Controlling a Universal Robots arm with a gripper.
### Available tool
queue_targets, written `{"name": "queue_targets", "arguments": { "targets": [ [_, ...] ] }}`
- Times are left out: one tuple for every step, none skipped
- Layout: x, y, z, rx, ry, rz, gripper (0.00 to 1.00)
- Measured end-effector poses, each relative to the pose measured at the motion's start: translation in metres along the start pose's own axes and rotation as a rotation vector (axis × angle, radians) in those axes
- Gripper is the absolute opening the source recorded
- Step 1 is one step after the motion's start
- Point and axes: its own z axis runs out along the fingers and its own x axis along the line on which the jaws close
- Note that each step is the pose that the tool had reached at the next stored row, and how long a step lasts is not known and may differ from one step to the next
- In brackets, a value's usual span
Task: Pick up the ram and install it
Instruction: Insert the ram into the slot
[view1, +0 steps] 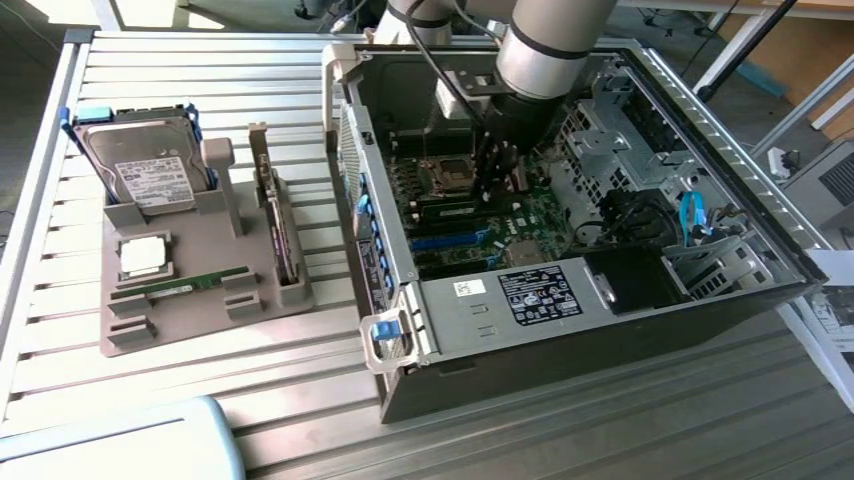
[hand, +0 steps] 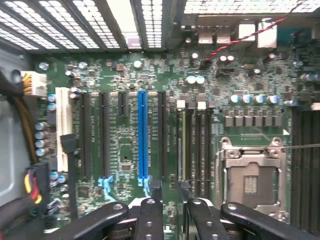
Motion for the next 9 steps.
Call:
{"name": "queue_targets", "arguments": {
  "targets": [
    [-0.001,0.0001,-0.0001,-0.0002,0.0028,0.000,0.26],
    [-0.008,0.0002,-0.0002,-0.0001,0.0029,0.000,0.26],
    [-0.011,0.0002,-0.0002,-0.0002,0.0031,0.000,0.25],
    [-0.011,-0.0010,0.0000,-0.0003,0.0029,0.000,0.18],
    [-0.011,-0.0034,0.0002,-0.0009,0.0028,0.000,0.18],
    [-0.011,-0.0050,0.0003,-0.0014,0.0028,0.000,0.11],
    [-0.011,-0.0118,0.0006,-0.0039,0.0028,0.000,0.11],
    [-0.011,-0.0170,0.0007,-0.0061,0.0030,0.000,0.11],
    [-0.011,-0.0209,0.0008,-0.0075,0.0032,0.000,0.11]
  ]
}}
